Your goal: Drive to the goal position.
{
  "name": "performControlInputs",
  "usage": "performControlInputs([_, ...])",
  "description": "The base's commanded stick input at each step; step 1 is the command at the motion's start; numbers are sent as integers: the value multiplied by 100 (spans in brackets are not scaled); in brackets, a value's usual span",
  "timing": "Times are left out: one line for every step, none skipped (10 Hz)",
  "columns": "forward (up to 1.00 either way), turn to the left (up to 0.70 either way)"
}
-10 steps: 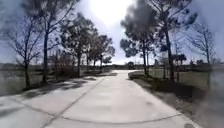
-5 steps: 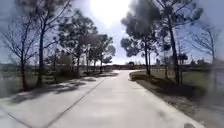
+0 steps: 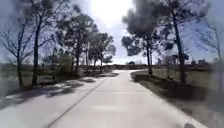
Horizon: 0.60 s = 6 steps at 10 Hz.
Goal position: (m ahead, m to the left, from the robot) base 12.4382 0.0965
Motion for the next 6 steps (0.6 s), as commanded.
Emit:
performControlInputs([70,0])
performControlInputs([70,-14])
performControlInputs([70,-35])
performControlInputs([70,-30])
performControlInputs([70,-11])
performControlInputs([70,0])
